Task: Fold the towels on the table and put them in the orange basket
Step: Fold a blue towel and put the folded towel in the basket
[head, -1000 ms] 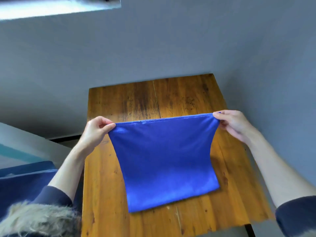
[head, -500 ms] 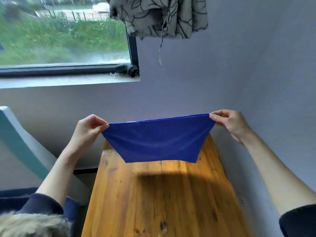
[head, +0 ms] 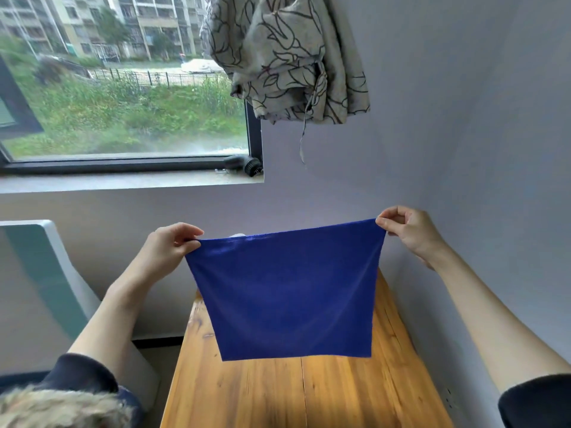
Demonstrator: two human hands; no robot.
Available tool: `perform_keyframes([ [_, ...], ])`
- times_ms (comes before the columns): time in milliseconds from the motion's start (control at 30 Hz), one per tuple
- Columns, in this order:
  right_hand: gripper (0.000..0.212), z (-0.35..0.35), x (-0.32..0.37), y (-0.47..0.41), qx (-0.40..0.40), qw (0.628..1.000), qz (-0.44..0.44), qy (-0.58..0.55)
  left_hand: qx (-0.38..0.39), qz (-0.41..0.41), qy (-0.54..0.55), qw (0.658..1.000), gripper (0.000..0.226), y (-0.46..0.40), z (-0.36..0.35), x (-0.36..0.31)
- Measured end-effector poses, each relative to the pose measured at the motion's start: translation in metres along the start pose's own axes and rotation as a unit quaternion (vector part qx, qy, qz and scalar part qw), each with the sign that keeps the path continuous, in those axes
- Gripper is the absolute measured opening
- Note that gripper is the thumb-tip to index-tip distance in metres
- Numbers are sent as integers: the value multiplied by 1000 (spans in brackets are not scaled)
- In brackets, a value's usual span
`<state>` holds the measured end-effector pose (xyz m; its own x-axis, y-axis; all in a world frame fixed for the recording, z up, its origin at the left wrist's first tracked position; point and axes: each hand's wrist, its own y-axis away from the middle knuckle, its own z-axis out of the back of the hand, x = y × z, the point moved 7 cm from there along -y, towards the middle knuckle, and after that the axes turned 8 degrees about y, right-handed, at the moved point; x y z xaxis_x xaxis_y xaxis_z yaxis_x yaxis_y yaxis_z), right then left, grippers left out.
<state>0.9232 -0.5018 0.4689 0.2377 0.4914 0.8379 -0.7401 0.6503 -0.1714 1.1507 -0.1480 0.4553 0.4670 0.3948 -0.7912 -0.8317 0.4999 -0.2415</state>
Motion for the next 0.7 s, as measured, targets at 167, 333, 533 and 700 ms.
perform_keyframes([
  [167, 13, -9, 7, -2, 16, 999, 7, 31, 48, 15, -117, 992, 17, -6, -2, 7],
  [333, 12, -18, 12, -3, 7, 989, 40, 139, 54, 39, -72, 995, 11, -9, 1, 15],
  [533, 18, -37, 19, 0, 41, 960, 99, 260, 46, 20, 30, 998, 13, -10, 8, 24],
  [700, 16, -50, 4, -2, 58, 969, 60, 234, 76, 30, 2, 997, 30, -6, 3, 43],
])
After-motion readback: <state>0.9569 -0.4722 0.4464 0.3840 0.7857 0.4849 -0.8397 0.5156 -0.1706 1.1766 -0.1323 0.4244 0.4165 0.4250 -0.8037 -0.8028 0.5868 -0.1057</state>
